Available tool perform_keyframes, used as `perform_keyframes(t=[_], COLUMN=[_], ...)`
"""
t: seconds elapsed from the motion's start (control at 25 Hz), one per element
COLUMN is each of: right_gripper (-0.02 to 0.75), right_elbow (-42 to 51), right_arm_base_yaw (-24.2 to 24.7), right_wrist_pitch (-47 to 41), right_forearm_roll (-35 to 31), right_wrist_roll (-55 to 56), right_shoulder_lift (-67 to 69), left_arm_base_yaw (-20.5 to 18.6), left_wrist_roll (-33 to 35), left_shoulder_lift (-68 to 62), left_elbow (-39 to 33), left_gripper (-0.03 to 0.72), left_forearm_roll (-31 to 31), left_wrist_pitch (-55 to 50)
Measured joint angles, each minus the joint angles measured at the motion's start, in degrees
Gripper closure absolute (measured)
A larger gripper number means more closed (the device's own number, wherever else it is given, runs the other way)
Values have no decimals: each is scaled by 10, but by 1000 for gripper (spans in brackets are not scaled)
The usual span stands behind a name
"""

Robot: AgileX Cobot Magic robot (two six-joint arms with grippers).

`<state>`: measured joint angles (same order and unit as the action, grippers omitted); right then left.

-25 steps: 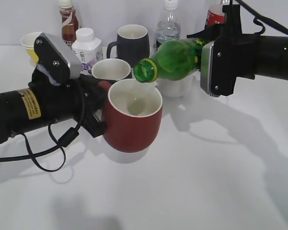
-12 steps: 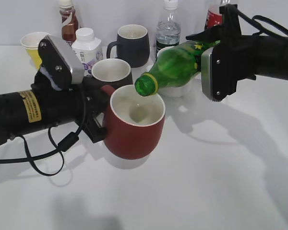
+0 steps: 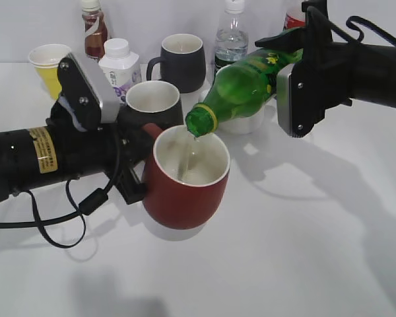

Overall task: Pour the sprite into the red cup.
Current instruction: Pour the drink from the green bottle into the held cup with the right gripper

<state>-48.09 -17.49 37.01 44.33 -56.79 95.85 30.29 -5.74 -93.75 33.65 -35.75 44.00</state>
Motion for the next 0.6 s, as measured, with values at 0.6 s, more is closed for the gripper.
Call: perform_keyframes(t=[0.6], right_gripper=[362], right_elbow=[0], right_arm_base_yaw=[0], right_wrist_pitch=[11], right_forearm_roll=[-12], right_wrist_roll=[-36], right_shoulder_lift=[-1], left_arm_base_yaw=[0], left_wrist_roll=[0], left_shoulder_lift=[0], left_elbow=[0], left_gripper=[615], left_forearm_roll=[-4], left_wrist_pitch=[-10])
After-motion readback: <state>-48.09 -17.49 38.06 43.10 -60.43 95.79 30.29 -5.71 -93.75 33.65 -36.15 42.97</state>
